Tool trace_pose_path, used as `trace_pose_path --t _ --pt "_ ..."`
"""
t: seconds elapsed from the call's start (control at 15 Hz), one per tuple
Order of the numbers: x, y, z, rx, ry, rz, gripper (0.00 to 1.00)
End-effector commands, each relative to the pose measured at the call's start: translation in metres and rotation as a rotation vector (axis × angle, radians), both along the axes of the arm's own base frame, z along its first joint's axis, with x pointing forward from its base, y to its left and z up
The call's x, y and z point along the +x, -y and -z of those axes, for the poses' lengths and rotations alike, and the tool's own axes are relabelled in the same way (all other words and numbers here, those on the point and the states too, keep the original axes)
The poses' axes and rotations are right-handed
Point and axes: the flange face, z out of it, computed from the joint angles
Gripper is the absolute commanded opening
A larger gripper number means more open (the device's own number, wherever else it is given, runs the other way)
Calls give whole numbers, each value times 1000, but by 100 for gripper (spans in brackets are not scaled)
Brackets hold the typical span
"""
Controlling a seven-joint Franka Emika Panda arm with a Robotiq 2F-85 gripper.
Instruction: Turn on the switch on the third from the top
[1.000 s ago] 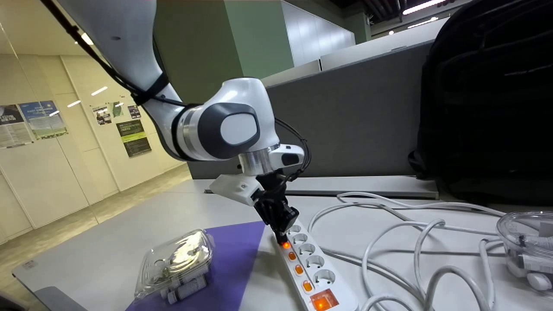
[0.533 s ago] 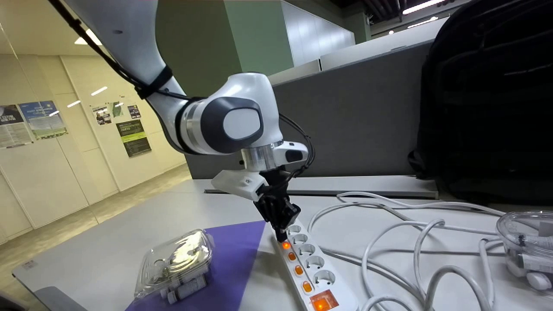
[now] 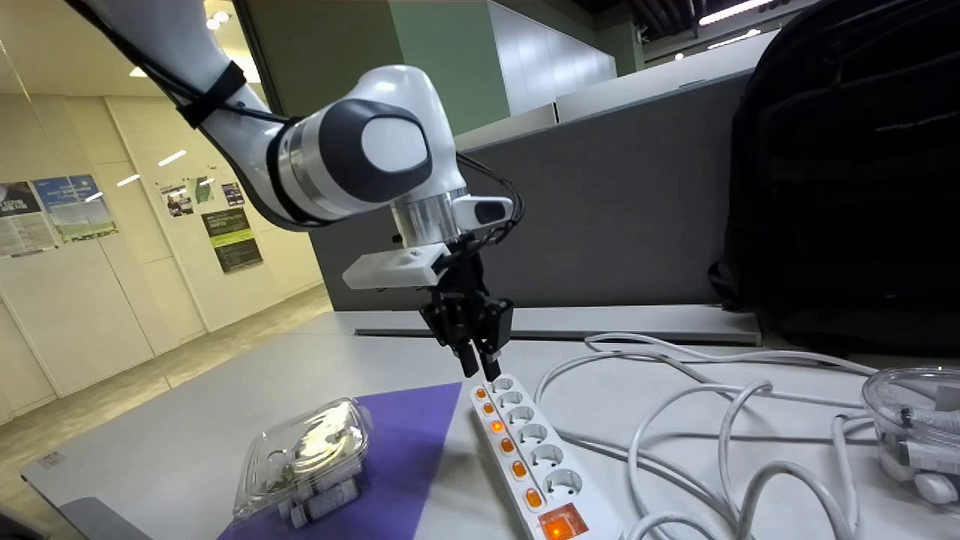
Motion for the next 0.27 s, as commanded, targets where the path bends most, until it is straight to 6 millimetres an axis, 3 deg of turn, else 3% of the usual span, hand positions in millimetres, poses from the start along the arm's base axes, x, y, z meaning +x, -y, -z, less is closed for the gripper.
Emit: trace_pose_path --t 0.0,0.2 --pt "-16 -1 -21 -38 -32 11 67" --pt "-27 1 -29 -78 -65 31 87"
